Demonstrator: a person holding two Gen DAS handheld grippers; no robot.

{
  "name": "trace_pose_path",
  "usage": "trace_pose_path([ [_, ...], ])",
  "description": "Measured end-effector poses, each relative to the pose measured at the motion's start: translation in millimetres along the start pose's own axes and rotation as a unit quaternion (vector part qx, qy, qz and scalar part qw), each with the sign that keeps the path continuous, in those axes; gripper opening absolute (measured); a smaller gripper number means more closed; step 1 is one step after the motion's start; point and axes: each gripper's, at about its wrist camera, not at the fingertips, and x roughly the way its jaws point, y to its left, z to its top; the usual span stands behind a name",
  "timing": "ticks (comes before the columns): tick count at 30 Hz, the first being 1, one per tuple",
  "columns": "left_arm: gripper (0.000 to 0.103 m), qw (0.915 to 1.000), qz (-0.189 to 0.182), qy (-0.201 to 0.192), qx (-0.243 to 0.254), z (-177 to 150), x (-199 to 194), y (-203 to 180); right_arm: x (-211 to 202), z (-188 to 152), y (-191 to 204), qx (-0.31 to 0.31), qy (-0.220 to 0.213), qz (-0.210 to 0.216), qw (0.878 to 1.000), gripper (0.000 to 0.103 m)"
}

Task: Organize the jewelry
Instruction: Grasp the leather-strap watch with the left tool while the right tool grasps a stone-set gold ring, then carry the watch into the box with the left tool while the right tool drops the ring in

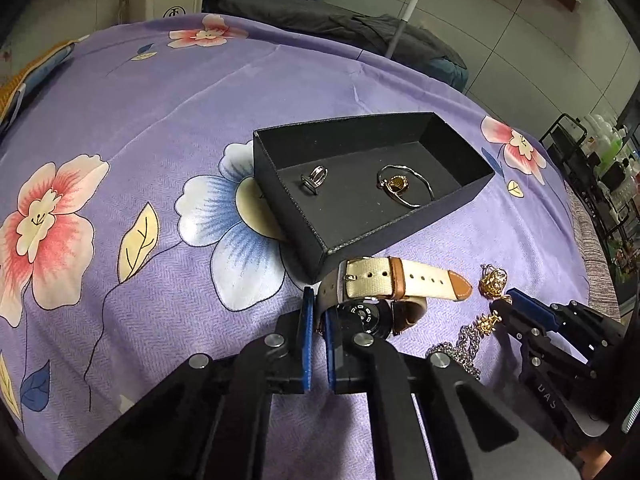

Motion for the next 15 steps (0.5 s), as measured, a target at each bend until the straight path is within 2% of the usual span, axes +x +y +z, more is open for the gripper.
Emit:
trace_pose_path([
  [9,0.005,0.9999,-0.009,0.000,0.006,-11,-15,7,-13,-10,5,0.012,0.006,0.012,1.000,0.018],
  [15,0.005,0.9995,-0.011,-0.011,0.026,-14,-30,-2,-22,-9,9,0.013,0.002,0.020,1.000,0.018],
])
